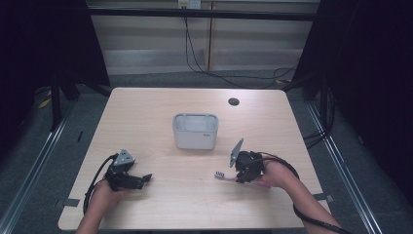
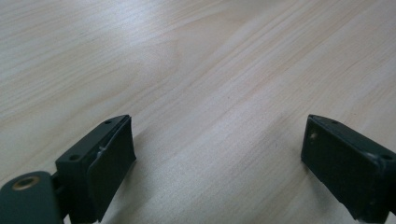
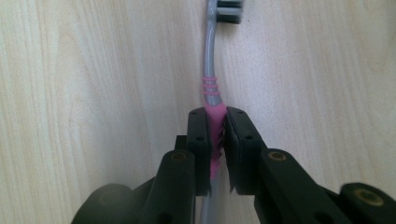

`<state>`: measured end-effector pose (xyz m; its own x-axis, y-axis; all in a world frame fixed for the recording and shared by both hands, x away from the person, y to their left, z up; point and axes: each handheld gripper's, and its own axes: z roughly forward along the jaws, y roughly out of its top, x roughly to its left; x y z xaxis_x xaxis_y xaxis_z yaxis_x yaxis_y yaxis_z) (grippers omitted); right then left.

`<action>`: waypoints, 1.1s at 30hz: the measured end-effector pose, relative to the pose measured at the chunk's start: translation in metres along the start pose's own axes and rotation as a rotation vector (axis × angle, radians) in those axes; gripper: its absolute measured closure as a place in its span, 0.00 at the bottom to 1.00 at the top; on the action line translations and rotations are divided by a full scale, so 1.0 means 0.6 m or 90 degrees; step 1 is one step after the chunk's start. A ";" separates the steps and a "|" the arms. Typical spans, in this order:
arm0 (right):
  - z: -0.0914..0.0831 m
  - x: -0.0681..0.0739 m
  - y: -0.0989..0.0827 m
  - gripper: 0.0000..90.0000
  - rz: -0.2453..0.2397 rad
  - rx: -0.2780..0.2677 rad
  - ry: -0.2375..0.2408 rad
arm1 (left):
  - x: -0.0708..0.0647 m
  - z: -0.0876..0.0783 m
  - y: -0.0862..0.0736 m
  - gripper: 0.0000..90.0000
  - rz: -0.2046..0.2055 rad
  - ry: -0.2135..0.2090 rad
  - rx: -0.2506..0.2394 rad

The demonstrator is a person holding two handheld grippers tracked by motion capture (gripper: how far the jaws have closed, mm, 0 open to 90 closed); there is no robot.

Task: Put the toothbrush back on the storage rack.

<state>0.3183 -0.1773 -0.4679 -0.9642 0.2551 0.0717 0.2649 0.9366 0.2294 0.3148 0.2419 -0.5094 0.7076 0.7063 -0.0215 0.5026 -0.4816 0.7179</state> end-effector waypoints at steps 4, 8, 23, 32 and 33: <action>-0.001 -0.003 -0.007 0.91 0.006 -0.021 -0.006 | 0.000 0.000 0.000 0.10 0.001 0.000 0.000; -0.014 -0.007 -0.017 0.91 0.033 -0.055 -0.011 | 0.000 0.000 0.000 0.10 -0.002 0.000 -0.002; -0.076 -0.017 -0.036 0.91 0.073 -0.207 -0.034 | -0.001 0.000 0.000 0.10 0.003 0.000 0.001; -0.097 -0.019 -0.045 0.91 0.094 -0.268 -0.028 | -0.001 0.000 0.000 0.10 0.003 -0.001 0.001; -0.102 -0.021 -0.048 0.91 0.098 -0.284 -0.026 | -0.001 0.000 0.000 0.10 0.004 0.004 0.001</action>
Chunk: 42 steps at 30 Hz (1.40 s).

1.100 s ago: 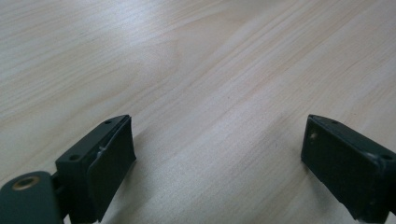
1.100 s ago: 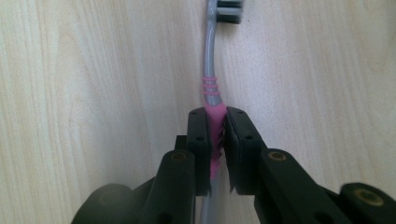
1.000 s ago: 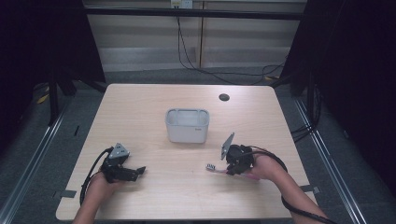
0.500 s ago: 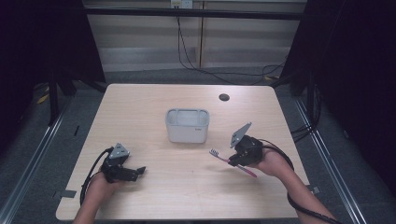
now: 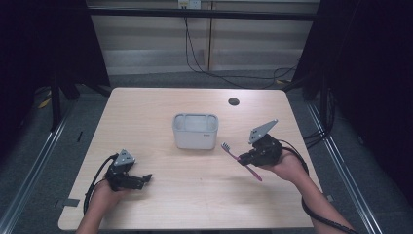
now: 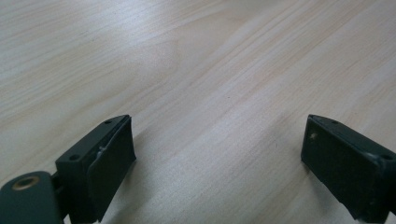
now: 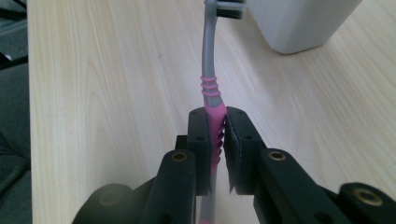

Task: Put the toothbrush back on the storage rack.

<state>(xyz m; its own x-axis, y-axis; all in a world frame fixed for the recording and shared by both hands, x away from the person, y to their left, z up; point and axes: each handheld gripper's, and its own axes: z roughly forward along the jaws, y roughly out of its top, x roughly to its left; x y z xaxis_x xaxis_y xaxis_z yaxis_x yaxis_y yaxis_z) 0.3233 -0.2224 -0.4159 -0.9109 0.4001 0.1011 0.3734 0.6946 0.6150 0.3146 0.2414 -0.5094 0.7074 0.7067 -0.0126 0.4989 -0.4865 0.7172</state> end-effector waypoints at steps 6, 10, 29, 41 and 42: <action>-0.023 -0.008 -0.005 0.91 0.018 -0.049 -0.001 | 0.000 0.000 0.000 0.10 0.000 0.000 -0.001; -0.035 -0.010 -0.007 0.91 0.032 -0.091 -0.005 | 0.000 0.000 0.000 0.10 0.000 -0.001 -0.001; -0.052 -0.005 0.024 0.91 0.047 -0.221 -0.063 | 0.000 0.000 0.000 0.10 0.000 0.000 0.000; -0.056 -0.008 0.048 0.91 0.062 -0.268 -0.082 | 0.000 0.000 0.000 0.10 0.000 -0.001 -0.001; -0.059 -0.008 0.050 0.91 0.066 -0.278 -0.089 | 0.000 0.000 0.000 0.10 0.000 0.000 0.000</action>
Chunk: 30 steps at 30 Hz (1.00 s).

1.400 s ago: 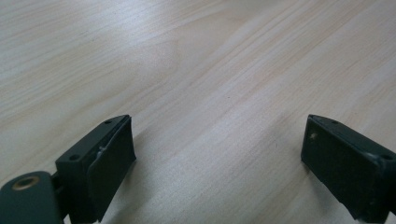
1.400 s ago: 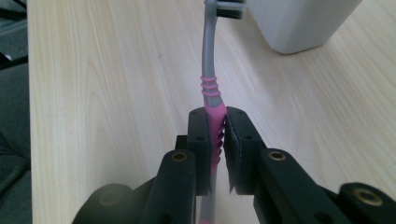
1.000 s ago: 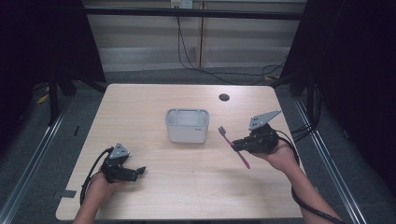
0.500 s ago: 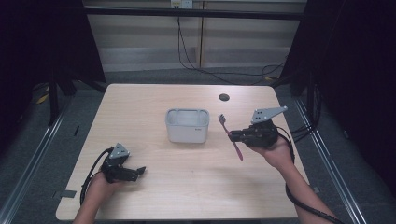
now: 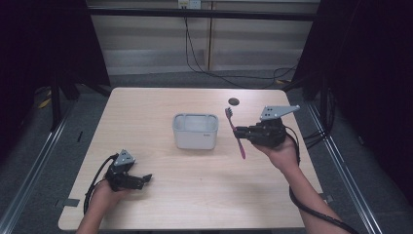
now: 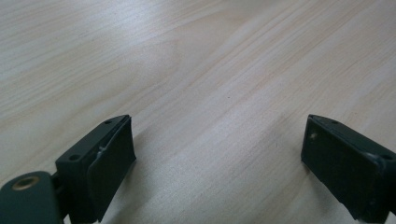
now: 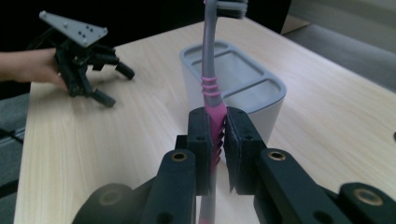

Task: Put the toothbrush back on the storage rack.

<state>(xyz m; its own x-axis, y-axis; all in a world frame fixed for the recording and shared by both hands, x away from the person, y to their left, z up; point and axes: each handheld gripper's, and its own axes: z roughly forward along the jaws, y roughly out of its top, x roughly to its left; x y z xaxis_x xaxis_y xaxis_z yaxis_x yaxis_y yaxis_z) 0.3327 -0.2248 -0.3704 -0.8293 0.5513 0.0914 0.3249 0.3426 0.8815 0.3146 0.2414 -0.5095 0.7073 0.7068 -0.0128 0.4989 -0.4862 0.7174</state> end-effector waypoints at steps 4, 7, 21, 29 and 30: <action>-0.002 -0.004 0.009 0.91 0.007 -0.019 -0.017 | 0.000 0.000 0.000 0.10 0.000 0.000 0.000; -0.002 -0.007 0.012 0.91 0.011 -0.025 -0.021 | 0.000 0.000 0.000 0.10 0.000 0.000 0.000; 0.009 -0.014 0.040 0.91 0.012 -0.044 -0.042 | 0.000 0.000 0.000 0.10 -0.002 -0.003 0.000; 0.018 -0.013 0.059 0.91 0.008 -0.067 -0.049 | 0.001 0.000 0.000 0.10 -0.002 -0.005 0.000; 0.021 -0.013 0.062 0.91 0.008 -0.070 -0.050 | 0.000 0.000 0.000 0.10 -0.004 -0.003 0.000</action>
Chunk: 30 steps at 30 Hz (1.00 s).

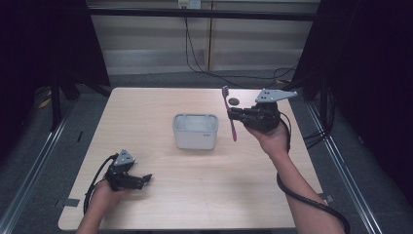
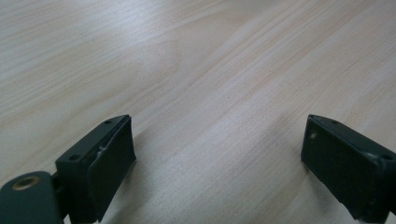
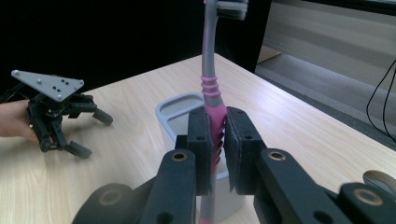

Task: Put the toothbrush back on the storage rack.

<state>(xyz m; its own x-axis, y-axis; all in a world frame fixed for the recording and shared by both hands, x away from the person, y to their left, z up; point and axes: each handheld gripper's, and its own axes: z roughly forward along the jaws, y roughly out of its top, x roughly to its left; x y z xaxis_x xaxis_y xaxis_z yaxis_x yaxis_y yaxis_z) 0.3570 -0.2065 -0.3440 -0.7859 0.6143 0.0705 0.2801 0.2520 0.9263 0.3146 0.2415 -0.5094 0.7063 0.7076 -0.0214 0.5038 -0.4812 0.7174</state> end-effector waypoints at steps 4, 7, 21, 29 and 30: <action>0.008 0.000 0.006 0.91 0.005 -0.014 -0.002 | 0.001 0.000 0.000 0.10 0.001 -0.001 0.000; 0.013 0.001 0.008 0.91 0.005 -0.017 -0.004 | 0.000 0.000 0.000 0.10 0.001 0.000 0.000; 0.025 -0.006 0.019 0.91 0.020 -0.052 -0.014 | 0.000 0.001 0.000 0.10 0.004 0.000 0.000; 0.031 -0.013 0.022 0.91 0.034 -0.069 -0.024 | 0.000 0.001 0.000 0.10 0.004 0.000 0.000; 0.034 -0.014 0.022 0.91 0.035 -0.070 -0.027 | 0.000 0.001 0.000 0.10 0.004 0.000 0.000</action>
<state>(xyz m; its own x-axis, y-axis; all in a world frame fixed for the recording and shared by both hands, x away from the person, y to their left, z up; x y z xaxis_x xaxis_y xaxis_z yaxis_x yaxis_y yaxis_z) 0.3786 -0.1931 -0.3397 -0.7469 0.6560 0.1088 0.2578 0.1350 0.9567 0.3146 0.2411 -0.5097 0.7095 0.7045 -0.0175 0.4995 -0.4852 0.7177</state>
